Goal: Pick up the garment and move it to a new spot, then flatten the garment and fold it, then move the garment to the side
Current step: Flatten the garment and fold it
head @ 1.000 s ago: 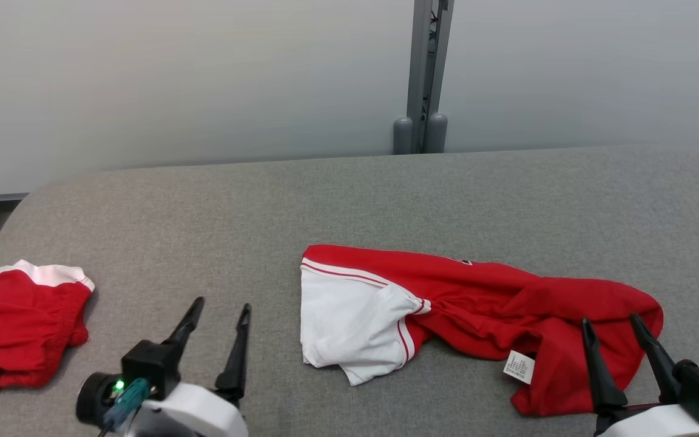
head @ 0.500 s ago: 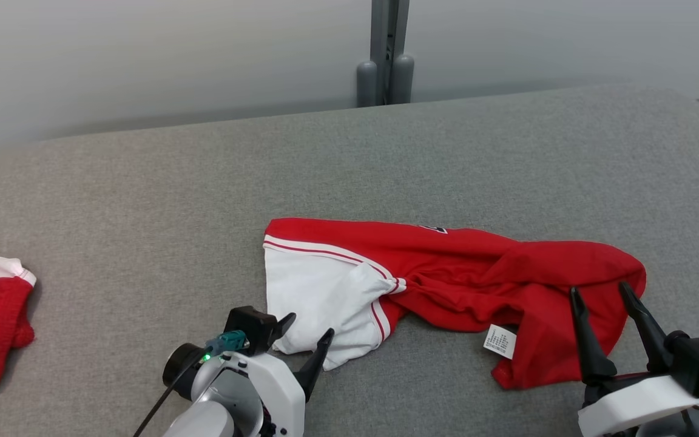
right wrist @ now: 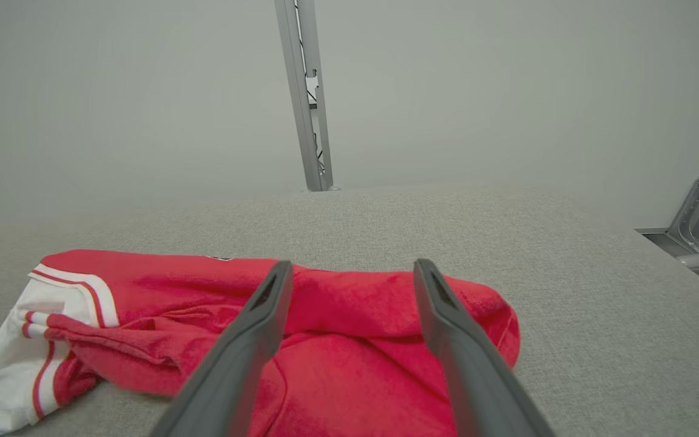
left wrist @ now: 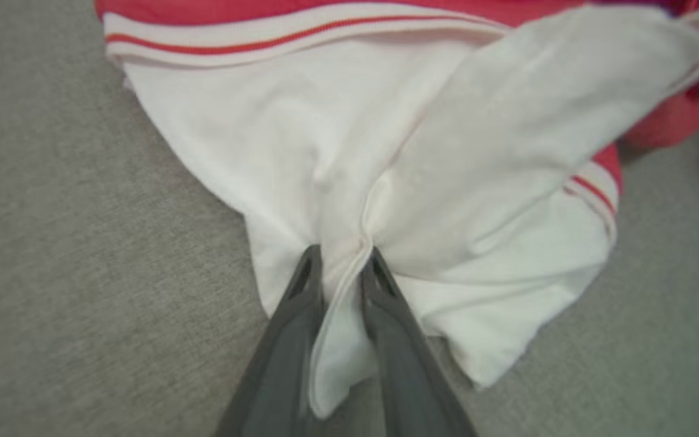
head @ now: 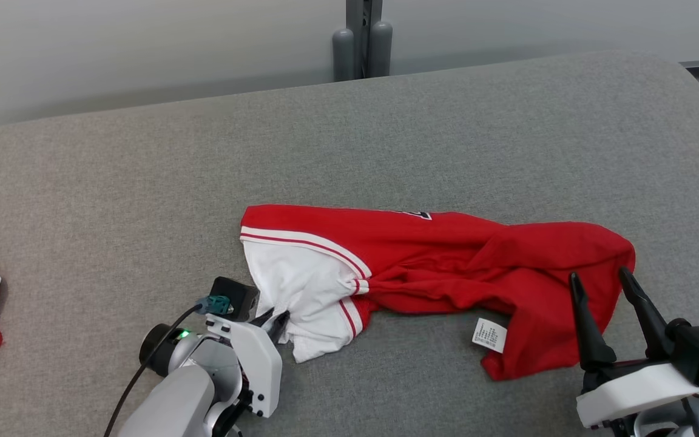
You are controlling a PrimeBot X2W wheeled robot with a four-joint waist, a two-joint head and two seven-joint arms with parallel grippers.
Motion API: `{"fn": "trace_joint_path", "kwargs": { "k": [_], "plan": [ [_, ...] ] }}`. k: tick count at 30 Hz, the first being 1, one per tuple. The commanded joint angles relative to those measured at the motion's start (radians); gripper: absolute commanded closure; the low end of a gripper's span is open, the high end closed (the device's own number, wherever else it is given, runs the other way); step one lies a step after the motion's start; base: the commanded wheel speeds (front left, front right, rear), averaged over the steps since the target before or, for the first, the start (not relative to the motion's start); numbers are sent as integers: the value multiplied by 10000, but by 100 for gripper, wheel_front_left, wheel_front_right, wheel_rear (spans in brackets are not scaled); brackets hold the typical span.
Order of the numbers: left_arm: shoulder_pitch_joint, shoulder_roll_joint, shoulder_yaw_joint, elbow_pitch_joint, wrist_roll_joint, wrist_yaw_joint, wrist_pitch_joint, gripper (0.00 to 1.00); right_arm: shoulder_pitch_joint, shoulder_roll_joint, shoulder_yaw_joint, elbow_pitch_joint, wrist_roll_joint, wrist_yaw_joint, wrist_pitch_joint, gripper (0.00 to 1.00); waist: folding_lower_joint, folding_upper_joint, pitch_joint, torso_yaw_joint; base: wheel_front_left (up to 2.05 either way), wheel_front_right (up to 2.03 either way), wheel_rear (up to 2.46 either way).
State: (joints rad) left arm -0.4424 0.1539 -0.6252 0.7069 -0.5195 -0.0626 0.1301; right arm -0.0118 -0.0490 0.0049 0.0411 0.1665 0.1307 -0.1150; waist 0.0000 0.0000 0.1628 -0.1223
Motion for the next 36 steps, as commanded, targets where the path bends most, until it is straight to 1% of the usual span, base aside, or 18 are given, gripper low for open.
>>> {"fn": "trace_joint_path", "kwargs": {
  "k": [1, 5, 12, 20, 24, 30, 31, 32, 36],
  "plan": [
    [37, 70, -32, 278, 102, 109, -1, 100, -113, -40, -58, -5, -48, 1, -71, 0, 0, 0, 12, 0, 0, 0, 0],
    [50, 103, 188, 546, -76, 345, -275, 100, -111, -40, -136, 7, -24, 1, -97, 0, 0, 0, 22, 38, 0, 0, 0],
    [700, 481, 798, 469, -493, 830, -870, 100, -5, -41, -319, -4, -92, 1, -44, 0, 0, 0, -124, 261, 0, 0, 0],
    [1745, 1088, 1571, -198, -1042, 1443, -1291, 100, 183, -39, -560, -29, -195, 1, 167, 0, 0, 0, -481, 705, 0, 0, 0],
    [2219, 1270, 1883, -675, -1286, 1742, -1486, 100, 251, -39, -602, 12, -181, 1, 228, 0, 0, 0, -667, 863, 0, 0, 0],
    [2482, 1370, 1957, -1283, -1275, 1908, -1644, 100, 304, -41, -563, 48, -89, 1, 306, 0, 0, 0, -824, 936, 0, 0, 0],
    [2516, 1370, 1930, -1400, -1246, 1905, -1700, 68, 304, -41, -557, 59, -72, 1, 309, 0, 0, 0, -846, 934, 0, 0, 0],
    [2534, 1348, 1922, -1546, -1210, 1905, -1841, 0, 300, -39, -550, 73, -58, 1, 301, 0, 0, 0, -870, 929, 0, 0, 0],
    [2766, 1268, 2031, -2102, -1103, 2130, -2560, 0, 268, -38, -379, 169, -8, 1, 255, 0, 0, 0, -1041, 863, 0, 0, 0]
  ]
}}
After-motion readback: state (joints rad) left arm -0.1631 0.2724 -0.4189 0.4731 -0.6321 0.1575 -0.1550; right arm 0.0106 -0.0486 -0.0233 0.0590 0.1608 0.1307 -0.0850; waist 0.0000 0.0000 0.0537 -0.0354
